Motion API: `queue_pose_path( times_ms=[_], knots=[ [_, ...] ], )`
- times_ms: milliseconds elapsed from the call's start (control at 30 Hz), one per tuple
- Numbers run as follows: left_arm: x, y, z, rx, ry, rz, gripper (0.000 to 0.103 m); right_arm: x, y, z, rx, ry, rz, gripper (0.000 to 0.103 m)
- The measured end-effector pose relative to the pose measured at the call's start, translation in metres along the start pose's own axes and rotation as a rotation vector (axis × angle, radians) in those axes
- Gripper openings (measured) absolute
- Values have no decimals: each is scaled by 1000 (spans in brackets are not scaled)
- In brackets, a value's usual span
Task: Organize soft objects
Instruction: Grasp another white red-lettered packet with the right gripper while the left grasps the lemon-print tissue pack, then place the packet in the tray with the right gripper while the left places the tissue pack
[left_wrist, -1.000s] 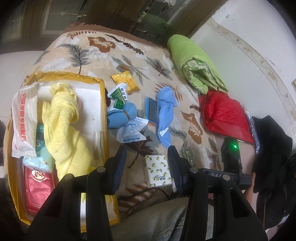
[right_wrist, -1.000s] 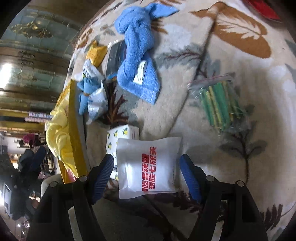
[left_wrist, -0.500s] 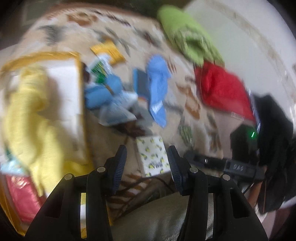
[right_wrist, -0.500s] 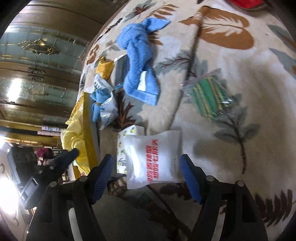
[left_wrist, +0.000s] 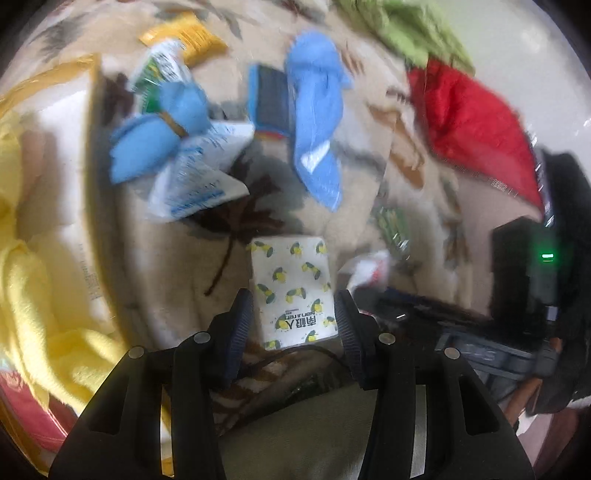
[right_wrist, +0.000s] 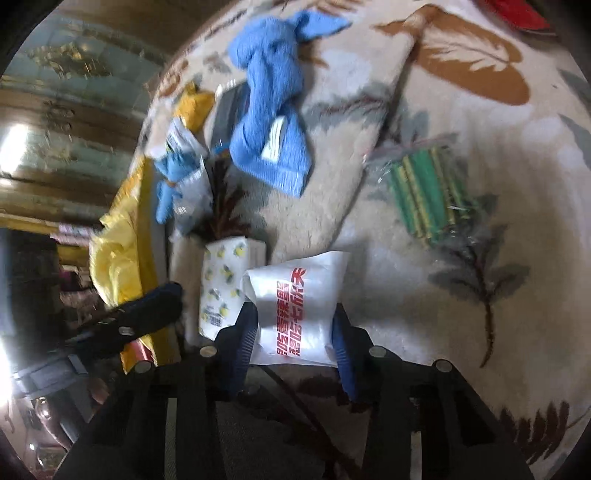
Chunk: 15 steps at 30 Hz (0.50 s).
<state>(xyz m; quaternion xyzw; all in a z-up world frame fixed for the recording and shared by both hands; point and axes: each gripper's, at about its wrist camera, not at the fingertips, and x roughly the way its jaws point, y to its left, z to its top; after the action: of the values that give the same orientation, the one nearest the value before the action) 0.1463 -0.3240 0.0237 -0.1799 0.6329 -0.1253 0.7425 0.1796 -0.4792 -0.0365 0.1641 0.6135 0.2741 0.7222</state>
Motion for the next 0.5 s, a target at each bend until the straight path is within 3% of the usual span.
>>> queue_pose_path(
  times_ms=[67, 133, 200, 267, 367, 433, 500],
  knots=[
    [16, -9, 8, 51, 85, 54, 46, -6, -1, -1, 6, -40, -16, 40],
    [27, -20, 17, 112, 104, 143, 46, -11, -1, -3, 14, -78, -33, 39],
    [32, -25, 25, 96, 99, 171, 47, -11, 2, -5, 10, -95, -62, 39],
    [38, -35, 27, 149, 105, 223, 54, -9, 7, -4, -20, -97, -98, 40],
    [59, -33, 25, 165, 205, 258, 59, -6, 7, -2, -17, -95, -101, 40],
    [55, -32, 25, 161, 180, 244, 56, -6, 2, -1, 3, -94, -82, 40],
    [45, -30, 22, 165, 131, 253, 47, -9, -2, -3, 24, -111, -71, 40]
  ],
)
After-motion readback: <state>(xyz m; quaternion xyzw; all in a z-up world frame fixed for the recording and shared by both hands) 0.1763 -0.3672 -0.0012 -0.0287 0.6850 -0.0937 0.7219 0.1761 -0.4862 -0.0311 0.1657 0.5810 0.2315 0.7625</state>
